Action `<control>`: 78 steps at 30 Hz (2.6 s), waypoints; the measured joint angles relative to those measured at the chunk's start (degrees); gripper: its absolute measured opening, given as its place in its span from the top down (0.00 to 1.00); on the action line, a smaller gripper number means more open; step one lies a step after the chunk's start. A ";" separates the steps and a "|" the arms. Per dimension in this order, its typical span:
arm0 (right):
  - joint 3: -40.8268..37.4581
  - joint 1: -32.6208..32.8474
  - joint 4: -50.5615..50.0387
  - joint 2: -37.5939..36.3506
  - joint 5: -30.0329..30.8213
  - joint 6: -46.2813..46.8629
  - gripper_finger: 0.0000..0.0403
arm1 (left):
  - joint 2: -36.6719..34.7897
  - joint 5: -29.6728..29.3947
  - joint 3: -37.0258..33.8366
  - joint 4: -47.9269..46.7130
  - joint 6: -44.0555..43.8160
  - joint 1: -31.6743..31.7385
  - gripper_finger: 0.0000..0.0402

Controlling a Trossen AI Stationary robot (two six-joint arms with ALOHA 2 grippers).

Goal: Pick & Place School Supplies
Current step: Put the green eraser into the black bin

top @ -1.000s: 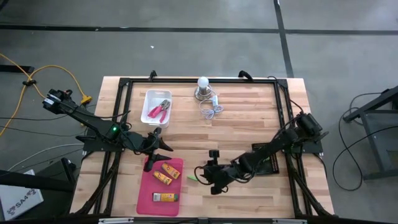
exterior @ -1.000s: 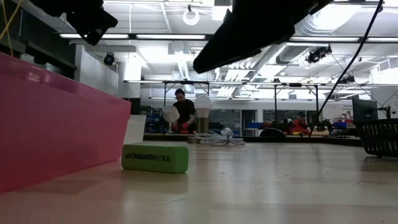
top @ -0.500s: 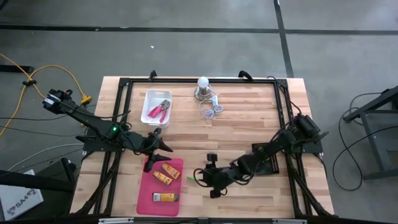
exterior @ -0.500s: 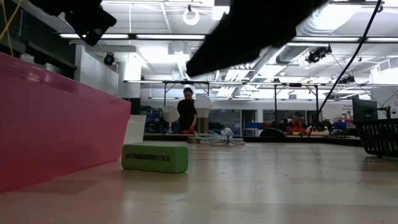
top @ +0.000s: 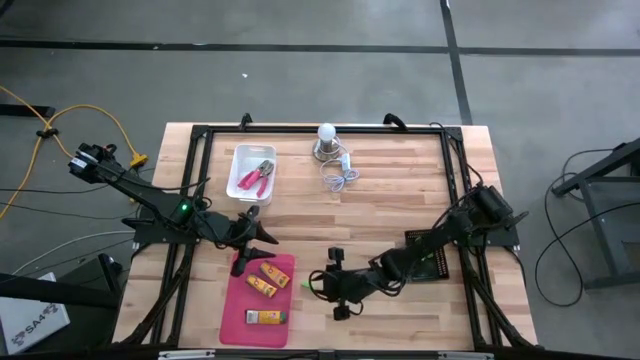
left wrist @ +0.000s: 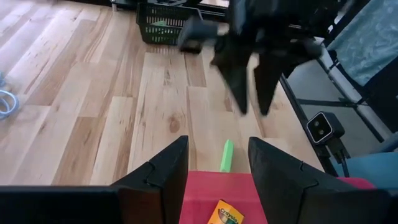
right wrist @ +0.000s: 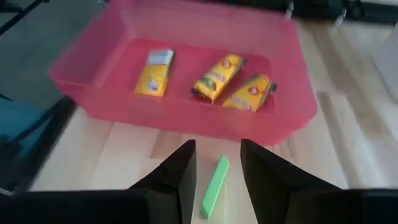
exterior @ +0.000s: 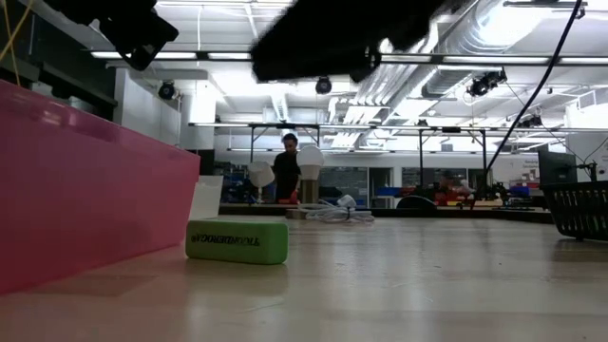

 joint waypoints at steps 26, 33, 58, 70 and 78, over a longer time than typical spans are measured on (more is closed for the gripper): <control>-0.11 -1.70 -0.74 5.23 -3.30 9.69 0.72 | -0.01 -0.02 0.02 -0.06 0.74 -0.24 0.60; -0.11 -1.70 -1.32 5.30 -3.30 10.92 0.72 | -0.01 2.43 0.02 -0.04 0.76 -0.24 0.60; -0.08 0.07 -8.59 5.69 -3.02 14.32 0.72 | -0.01 3.41 0.02 -0.04 0.74 -0.25 0.60; -0.04 -0.24 -3.34 9.93 -3.26 14.21 0.72 | -0.01 3.38 0.02 0.02 0.74 -0.26 0.60; -0.11 -0.68 -1.84 10.11 -2.73 13.75 0.72 | -0.01 3.37 0.02 0.01 0.74 -0.26 0.60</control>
